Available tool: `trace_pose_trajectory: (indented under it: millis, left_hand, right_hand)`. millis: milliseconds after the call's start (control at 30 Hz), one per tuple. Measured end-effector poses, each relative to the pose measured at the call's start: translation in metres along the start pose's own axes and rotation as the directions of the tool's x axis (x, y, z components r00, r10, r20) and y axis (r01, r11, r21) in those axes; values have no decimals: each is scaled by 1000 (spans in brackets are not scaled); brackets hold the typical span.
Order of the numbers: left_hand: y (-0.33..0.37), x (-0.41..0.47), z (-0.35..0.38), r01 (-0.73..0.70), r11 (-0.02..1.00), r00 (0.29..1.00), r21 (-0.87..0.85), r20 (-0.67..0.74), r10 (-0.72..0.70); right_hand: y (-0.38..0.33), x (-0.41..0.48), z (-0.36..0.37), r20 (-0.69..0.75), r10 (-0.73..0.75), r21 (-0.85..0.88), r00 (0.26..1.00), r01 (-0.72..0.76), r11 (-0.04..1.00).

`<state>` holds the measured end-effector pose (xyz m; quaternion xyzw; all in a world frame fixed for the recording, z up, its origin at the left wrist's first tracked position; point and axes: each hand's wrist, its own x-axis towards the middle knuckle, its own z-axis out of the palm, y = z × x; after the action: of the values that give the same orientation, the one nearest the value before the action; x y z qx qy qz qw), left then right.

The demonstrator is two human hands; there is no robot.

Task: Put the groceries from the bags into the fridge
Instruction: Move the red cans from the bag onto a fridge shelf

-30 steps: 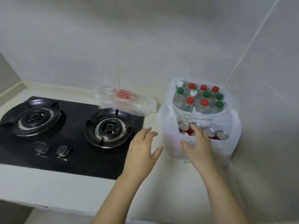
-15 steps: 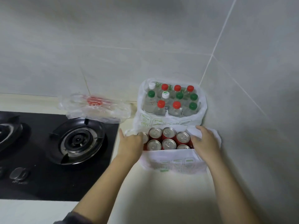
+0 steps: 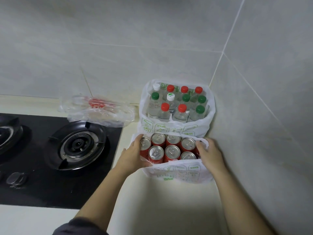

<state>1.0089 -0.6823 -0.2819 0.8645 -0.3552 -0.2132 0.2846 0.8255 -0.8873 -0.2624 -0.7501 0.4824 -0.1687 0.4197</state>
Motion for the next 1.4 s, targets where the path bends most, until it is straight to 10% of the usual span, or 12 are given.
trace_pose_trajectory:
  millis: [367,967,1200,1400]
  left_hand:
    - [-13,-4,-7,-57,997,994,-43,-98,52]
    - [-3,15,-15,78,996,995,50,-59,-75]
    - [5,-15,-33,9,999,972,-41,-232,-18]
    - [38,-68,-90,-216,888,859,-406,-511,-24]
  right_hand:
    - [-42,-21,18,19,-318,-590,948,267,762]
    - [-52,-43,99,207,-431,-688,878,444,574]
    - [-72,-53,72,228,-408,-458,884,467,757]
    - [-128,-72,42,227,-546,242,806,497,834]
